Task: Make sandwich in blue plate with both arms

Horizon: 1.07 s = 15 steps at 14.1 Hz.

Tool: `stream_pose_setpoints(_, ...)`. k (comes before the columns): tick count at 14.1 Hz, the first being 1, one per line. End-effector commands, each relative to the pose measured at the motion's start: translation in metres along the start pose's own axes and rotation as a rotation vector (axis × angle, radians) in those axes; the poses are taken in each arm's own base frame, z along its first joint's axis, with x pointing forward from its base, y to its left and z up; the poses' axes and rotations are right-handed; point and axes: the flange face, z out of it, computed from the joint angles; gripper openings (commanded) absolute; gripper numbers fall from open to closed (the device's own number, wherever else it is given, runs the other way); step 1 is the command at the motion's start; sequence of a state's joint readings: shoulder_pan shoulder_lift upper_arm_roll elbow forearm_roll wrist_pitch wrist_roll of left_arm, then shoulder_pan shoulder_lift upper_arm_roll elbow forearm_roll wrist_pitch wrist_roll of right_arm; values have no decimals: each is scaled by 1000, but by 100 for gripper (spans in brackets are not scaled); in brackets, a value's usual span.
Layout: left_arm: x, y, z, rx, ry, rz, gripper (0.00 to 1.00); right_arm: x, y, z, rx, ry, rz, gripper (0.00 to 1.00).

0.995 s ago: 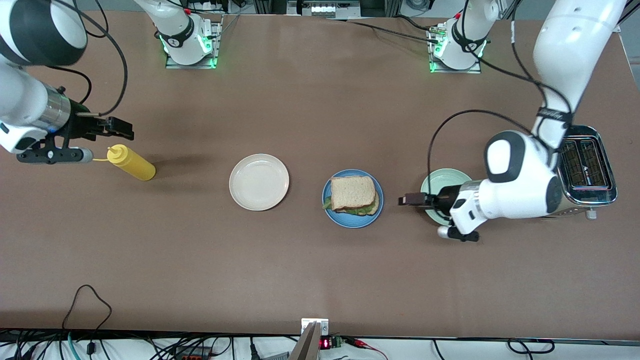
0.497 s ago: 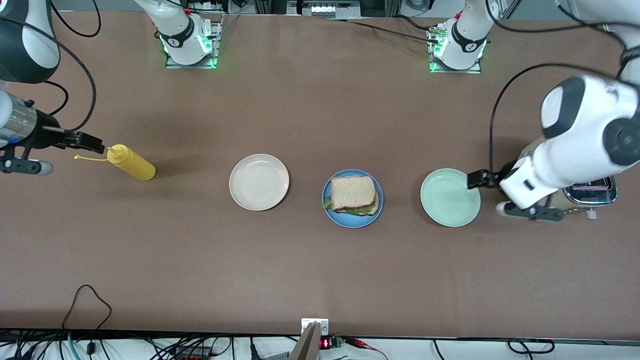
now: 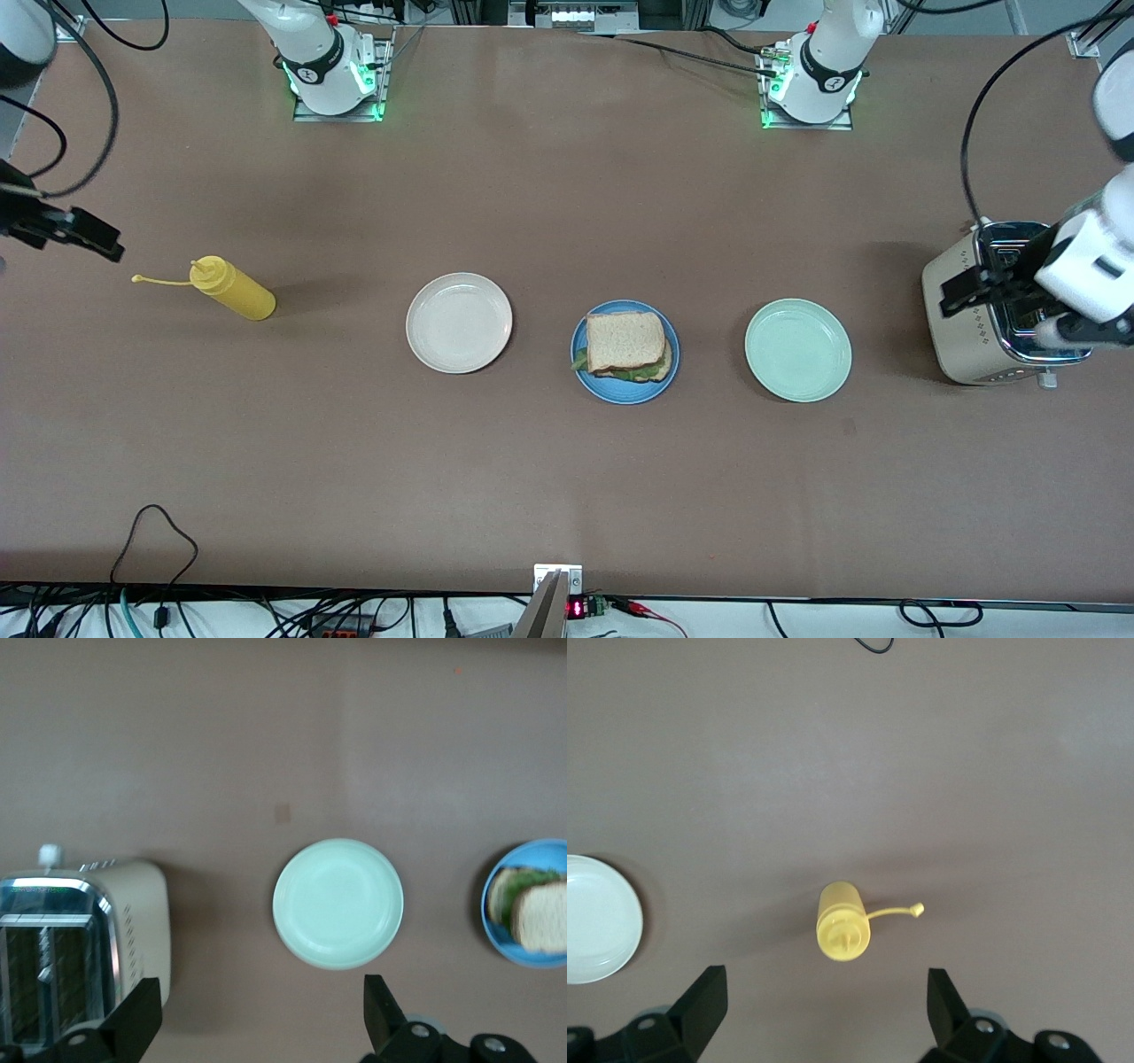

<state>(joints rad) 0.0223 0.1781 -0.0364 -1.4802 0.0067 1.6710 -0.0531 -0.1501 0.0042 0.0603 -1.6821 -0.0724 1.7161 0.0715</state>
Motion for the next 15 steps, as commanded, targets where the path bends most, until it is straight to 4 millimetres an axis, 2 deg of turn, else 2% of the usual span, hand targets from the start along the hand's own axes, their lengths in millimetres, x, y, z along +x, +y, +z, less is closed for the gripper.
stream_pose_setpoints(1,-38,2,-5,-8,-18,20,100,-15,1,-12,30,-22,-64,100)
stream_pose_setpoints(5,-76,0,2,-5,18,21,100,-12,3,-9,35,-19,-111,100)
stream_pose_setpoints(10,-86,-12,-3,-2,-34,2,100,-14,3,-8,35,-45,-93,100)
stream_pose_setpoints(15,-88,-13,-6,-2,-30,2,100,-13,-6,-8,98,-42,-39,100)
